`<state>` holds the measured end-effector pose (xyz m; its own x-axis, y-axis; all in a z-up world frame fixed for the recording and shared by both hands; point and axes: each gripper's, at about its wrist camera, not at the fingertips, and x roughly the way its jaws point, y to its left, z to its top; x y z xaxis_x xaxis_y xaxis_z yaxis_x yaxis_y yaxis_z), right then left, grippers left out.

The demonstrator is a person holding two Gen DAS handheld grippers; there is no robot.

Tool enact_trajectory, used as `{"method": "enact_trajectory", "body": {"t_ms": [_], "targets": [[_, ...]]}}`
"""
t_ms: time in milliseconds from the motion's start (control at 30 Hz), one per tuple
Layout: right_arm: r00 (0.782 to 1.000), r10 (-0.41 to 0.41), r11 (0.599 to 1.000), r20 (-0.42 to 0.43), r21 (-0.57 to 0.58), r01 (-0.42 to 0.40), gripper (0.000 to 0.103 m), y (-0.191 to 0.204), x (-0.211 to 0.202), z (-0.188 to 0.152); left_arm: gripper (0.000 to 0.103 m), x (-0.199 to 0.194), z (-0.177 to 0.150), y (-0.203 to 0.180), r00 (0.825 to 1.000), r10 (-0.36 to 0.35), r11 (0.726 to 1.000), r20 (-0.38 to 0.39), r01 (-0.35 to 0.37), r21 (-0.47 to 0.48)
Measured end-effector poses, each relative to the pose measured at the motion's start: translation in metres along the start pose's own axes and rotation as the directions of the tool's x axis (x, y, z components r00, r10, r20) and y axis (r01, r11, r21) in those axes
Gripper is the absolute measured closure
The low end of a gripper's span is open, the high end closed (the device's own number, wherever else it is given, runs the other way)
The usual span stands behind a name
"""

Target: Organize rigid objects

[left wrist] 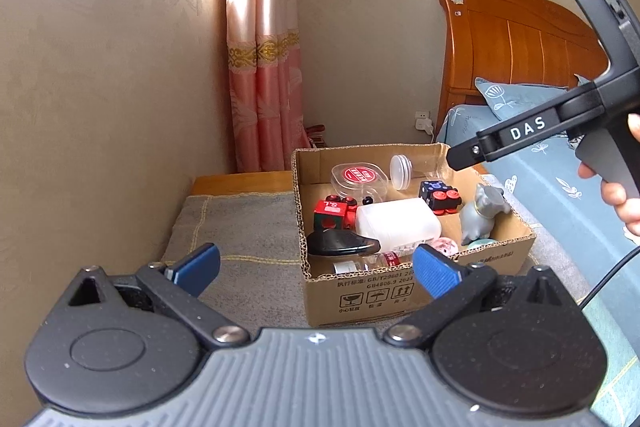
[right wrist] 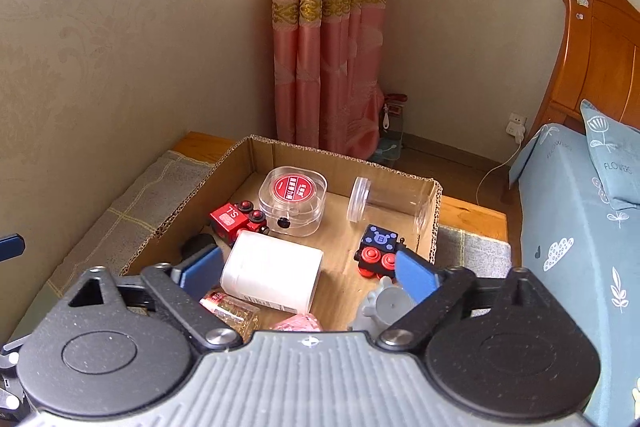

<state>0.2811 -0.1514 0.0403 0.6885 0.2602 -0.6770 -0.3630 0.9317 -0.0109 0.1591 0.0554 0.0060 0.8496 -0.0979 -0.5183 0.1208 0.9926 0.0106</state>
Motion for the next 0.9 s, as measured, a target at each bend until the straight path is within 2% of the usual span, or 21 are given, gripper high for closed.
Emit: {"method": "enact_trajectory", "body": {"t_ms": [133,267,400,633,900], "targets": [[0.999,-0.048,0.999,-0.025,0.000,0.048,0.000,0.005,-0.013,-0.002,0.001,-0.002,0.004,0.000,1.000,0.028,1.000,-0.005,-0.028,-0.008],[0.986,-0.154,0.988,-0.061,-0.030,0.152,0.000,0.017,-0.026,-0.015,0.001,-0.002,0.008,-0.002,0.996,0.077,0.997,-0.050,-0.078,-0.012],[0.974,-0.206,0.978,-0.089,-0.004,0.207,0.000,0.027,-0.041,-0.039,0.001,-0.002,0.012,-0.005,0.988,0.116,0.992,-0.103,-0.120,-0.030],[0.967,-0.214,0.964,-0.135,0.129,0.232,0.000,0.038,-0.054,-0.082,0.001,-0.008,0.008,-0.018,0.980,0.106,0.993,-0.166,-0.114,-0.039],[0.971,-0.205,0.952,-0.124,0.203,0.227,0.000,0.037,-0.073,-0.097,0.001,-0.020,0.008,-0.032,0.977,0.119,0.993,-0.175,-0.120,0.001]]}}
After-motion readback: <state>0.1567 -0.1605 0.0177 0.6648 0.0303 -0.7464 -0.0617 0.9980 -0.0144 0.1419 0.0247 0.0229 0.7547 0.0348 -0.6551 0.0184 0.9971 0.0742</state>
